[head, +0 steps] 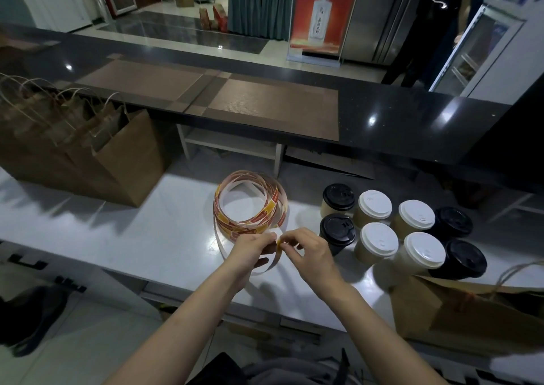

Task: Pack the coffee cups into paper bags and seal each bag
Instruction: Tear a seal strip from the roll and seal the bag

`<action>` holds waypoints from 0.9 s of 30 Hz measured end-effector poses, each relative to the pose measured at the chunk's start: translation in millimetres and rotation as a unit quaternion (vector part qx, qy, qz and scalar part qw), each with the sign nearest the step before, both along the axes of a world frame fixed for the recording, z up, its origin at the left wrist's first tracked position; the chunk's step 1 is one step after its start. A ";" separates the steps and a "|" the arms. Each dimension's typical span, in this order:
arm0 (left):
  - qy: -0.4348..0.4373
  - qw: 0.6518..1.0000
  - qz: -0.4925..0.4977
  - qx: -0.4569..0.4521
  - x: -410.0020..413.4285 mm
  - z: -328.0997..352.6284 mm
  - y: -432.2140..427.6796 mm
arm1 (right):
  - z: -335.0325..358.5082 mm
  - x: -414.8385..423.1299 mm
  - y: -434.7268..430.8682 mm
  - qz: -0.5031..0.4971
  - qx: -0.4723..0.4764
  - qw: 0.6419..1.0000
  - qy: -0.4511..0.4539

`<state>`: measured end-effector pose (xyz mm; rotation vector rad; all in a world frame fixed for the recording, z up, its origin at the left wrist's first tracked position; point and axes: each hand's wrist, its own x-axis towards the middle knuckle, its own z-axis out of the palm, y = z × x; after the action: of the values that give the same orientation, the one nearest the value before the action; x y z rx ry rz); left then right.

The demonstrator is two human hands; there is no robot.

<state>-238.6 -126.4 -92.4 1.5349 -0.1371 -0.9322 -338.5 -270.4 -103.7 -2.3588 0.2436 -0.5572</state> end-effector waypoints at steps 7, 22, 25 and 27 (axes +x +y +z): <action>0.005 1.000 -0.001 0.011 4.4 -2.0 -3.5 | 1.8 0.1 -0.2 -0.010 0.032 0.999 -0.008; 0.062 0.997 0.044 0.011 6.9 2.0 -9.3 | 6.2 4.1 -7.7 0.019 -0.130 0.988 -0.076; 0.041 0.997 0.069 0.016 10.1 -3.4 -10.5 | 11.8 2.6 -9.3 -0.002 -0.110 0.991 -0.082; 0.044 0.995 0.084 0.010 12.1 -7.4 -10.6 | 16.6 -0.1 -11.7 -0.010 -0.091 0.993 -0.079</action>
<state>-226.5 -137.0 -99.8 1.4959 0.0638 -0.8685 -338.6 -282.1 -87.0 -2.4729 0.1499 -0.8018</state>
